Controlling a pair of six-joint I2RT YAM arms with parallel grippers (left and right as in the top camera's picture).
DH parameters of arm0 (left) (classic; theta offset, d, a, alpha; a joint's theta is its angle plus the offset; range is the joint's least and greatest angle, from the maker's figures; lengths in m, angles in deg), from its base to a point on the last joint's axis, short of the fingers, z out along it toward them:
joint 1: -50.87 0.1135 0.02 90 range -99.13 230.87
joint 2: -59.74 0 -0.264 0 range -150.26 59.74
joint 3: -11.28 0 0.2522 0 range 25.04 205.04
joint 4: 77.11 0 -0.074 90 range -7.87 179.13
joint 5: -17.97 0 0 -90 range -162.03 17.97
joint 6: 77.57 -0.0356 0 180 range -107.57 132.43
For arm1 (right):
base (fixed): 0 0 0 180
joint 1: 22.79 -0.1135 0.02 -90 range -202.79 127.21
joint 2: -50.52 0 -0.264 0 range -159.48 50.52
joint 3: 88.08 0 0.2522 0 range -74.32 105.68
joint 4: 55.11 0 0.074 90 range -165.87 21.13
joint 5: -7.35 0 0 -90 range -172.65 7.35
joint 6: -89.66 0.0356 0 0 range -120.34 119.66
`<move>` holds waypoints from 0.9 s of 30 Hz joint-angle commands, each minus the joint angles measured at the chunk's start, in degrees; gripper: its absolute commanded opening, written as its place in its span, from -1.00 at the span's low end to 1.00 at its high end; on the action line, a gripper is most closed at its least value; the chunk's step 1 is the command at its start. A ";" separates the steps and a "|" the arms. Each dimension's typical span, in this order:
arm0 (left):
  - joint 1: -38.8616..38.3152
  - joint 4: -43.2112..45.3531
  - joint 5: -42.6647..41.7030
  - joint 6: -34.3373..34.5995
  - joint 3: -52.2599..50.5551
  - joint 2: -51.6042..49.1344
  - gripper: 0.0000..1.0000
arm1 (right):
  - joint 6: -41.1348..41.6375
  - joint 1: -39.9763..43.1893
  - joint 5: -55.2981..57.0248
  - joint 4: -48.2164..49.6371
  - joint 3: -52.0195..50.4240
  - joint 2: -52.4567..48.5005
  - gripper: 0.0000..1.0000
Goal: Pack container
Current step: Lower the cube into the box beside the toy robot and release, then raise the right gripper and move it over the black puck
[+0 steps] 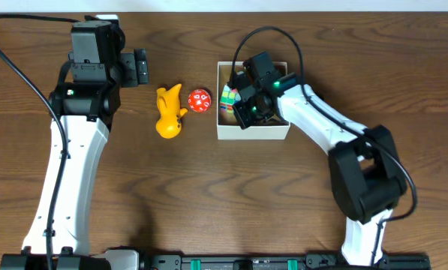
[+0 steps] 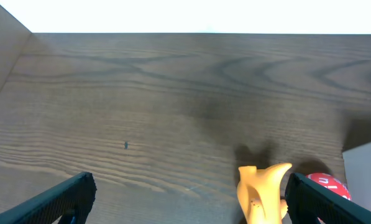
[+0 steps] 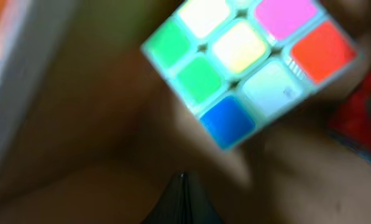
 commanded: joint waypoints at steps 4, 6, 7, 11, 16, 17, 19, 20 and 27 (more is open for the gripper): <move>0.28 -0.13 0.66 -0.33 1.07 0.35 0.96 | -2.05 -0.26 0.37 2.03 0.72 -0.68 -0.98; 0.28 -0.11 0.66 -0.33 1.07 0.35 0.96 | -2.03 -0.09 1.38 2.97 0.72 -0.68 -0.98; 0.28 -0.11 0.66 -0.33 1.07 0.35 0.96 | -2.03 0.02 1.40 3.56 0.72 -0.68 -0.98; 0.28 -0.11 0.66 -0.33 1.07 0.35 0.96 | -1.79 0.48 1.40 6.38 0.74 -0.68 -0.98; 0.28 -0.11 0.66 -0.33 1.07 0.35 0.96 | -1.29 1.16 1.64 8.76 0.74 -0.68 -0.97; 0.28 -0.11 0.66 -0.33 1.07 0.35 0.96 | -0.76 1.29 1.77 9.11 0.74 -0.68 -0.97; 0.28 -0.11 0.66 -0.33 1.07 0.35 0.96 | -0.24 1.62 1.81 10.14 0.74 -0.68 -0.97; 0.28 -0.13 0.66 -0.33 1.07 0.35 0.96 | 0.04 1.77 2.01 10.71 0.74 -0.68 -0.98; 0.28 -0.11 0.66 -0.33 1.07 0.35 0.96 | 1.18 2.84 2.45 14.32 0.74 -0.68 -0.98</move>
